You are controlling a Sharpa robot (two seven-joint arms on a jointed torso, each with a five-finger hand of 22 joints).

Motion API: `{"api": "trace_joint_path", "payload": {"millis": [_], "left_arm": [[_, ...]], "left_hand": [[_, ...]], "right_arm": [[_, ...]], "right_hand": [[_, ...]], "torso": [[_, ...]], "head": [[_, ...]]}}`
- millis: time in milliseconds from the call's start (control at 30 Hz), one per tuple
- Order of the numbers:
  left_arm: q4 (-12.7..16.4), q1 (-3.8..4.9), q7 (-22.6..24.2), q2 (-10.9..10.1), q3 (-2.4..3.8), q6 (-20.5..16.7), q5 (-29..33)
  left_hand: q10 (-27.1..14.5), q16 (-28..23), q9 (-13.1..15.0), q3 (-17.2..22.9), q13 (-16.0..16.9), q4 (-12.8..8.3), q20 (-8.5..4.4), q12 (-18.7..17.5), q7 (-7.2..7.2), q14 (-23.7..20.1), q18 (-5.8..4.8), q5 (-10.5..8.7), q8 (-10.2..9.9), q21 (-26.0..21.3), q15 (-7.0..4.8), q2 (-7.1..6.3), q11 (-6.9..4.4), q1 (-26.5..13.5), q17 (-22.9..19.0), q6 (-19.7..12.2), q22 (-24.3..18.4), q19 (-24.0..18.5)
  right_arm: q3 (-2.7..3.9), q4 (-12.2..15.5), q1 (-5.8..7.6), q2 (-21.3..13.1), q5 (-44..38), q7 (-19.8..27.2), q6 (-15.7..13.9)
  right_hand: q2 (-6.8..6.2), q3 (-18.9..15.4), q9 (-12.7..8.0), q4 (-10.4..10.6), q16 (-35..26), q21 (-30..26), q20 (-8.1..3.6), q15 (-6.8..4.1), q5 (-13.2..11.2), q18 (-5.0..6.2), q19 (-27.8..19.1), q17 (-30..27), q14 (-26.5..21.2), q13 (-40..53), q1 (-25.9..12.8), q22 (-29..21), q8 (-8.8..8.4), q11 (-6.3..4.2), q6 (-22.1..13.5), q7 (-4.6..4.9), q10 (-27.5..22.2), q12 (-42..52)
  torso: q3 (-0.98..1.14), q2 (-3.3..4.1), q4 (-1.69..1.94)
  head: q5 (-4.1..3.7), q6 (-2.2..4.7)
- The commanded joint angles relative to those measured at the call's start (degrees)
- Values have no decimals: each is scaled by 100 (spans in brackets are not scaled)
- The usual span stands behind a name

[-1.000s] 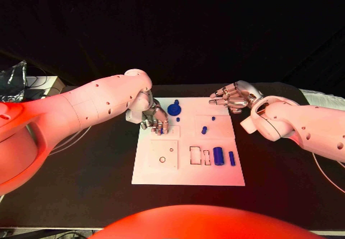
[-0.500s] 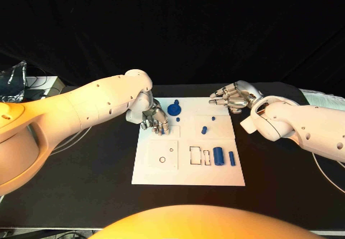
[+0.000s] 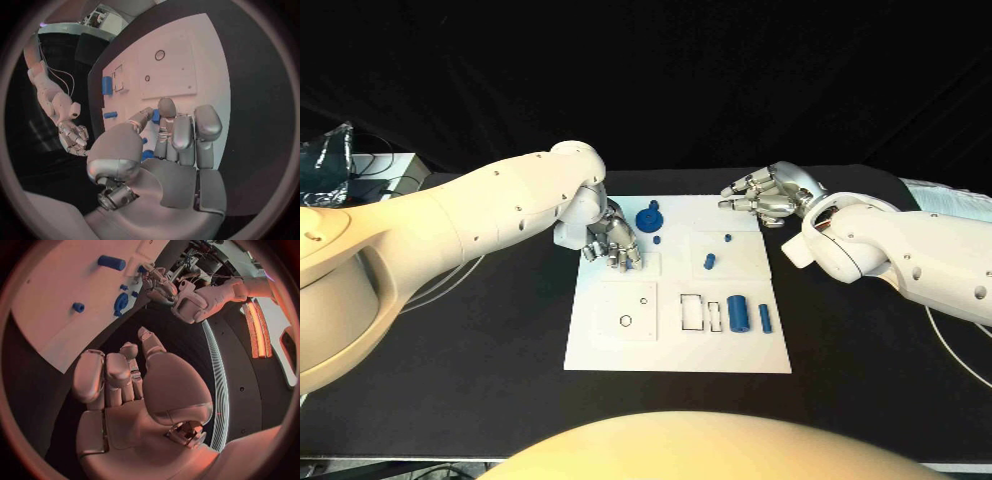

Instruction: Assemble the parts on the task board

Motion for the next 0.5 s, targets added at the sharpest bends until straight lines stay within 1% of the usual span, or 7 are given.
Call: {"api": "trace_joint_path", "payload": {"millis": [33, 100, 133, 300, 333, 367, 500], "left_arm": [[-6, -36, -109, -20, -25, -127, -94], [2, -36, -108, -29, -24, -147, -97], [7, -36, -106, -35, -24, -162, -102], [38, -37, -99, -71, -21, -222, -121], [46, -37, -98, -80, -20, -228, -124], [54, -37, -97, -89, -19, -232, -126], [85, -37, -95, -121, -16, -223, -130]], "left_hand": [[41, 26, -6, -185, 6, 27, -5, -16, 17, 39, -42, -37, -11, 24, -8, -60, 7, 39, 6, 41, 625, 32], [43, 25, -14, -349, 7, 52, -6, -16, 16, 39, -43, -36, -17, 27, -9, -59, 6, 75, 4, 46, 628, 35], [41, 26, -22, -495, 10, 72, -9, -15, 17, 38, -43, -32, -23, 26, -9, -28, 5, 135, 5, 49, 629, 33], [55, 28, -23, -660, 6, 116, -6, -16, 13, 39, -45, -34, -16, 33, -7, -68, 4, 122, 4, 68, 630, 38], [58, 31, -26, -769, 6, 135, -6, -16, 20, 41, -46, -36, -19, 30, -14, -47, 8, 154, 5, 65, 628, 37], [59, 31, -25, -825, 6, 150, -7, -16, 16, 41, -47, -38, -14, 32, -6, -87, 7, 124, 5, 76, 629, 40], [63, 35, -28, -1202, 4, 212, -4, -17, 18, 42, -48, -40, -10, 36, -3, -111, 8, 169, 4, 94, 630, 43]], "right_arm": [[2, 0, -2, 5, -45, 53, 82], [2, -1, -2, 5, -45, 53, 82], [2, -1, -2, 4, -45, 54, 82], [2, -1, -3, 4, -45, 56, 80], [2, -2, -3, 3, -45, 56, 80], [2, -2, -3, 3, -45, 56, 79], [2, -3, -3, 2, -45, 57, 79]], "right_hand": [[-2, 11, -7, -30, -37, 8, -35, -38, 21, 1, 442, 0, 13, -5, 60, 892, -20, -46, 5, 12, -8, -30], [-2, 11, -7, -30, -37, 8, -35, -38, 21, 1, 442, 0, 13, -5, 60, 892, -20, -46, 5, 12, -8, -30], [-2, 11, -7, -30, -37, 8, -35, -38, 21, 1, 442, 0, 13, -5, 60, 892, -20, -46, 5, 12, -8, -30], [-2, 11, -7, -30, -37, 8, -35, -38, 21, 1, 442, 0, 13, -5, 60, 892, -20, -46, 5, 12, -8, -30], [-2, 11, -7, -30, -37, 8, -35, -38, 21, 1, 442, 0, 13, -5, 60, 892, -20, -46, 5, 12, -8, -30], [-2, 11, -7, -30, -37, 8, -35, -38, 21, 1, 442, 0, 13, -5, 60, 892, -20, -46, 5, 12, -8, -30], [-2, 11, -7, -30, -37, 8, -35, -38, 21, 1, 442, 0, 13, -5, 60, 892, -20, -46, 5, 12, -8, -30]], "torso": [[-4, 0, 0], [-3, 0, 0], [-3, 0, 1], [-4, 1, -2], [-3, 0, -2], [-3, 0, -2], [-1, -2, -2]], "head": [[-2, 0], [-7, 0], [-8, 0], [-10, 0], [-12, 0], [-11, 0], [-13, 0]]}}
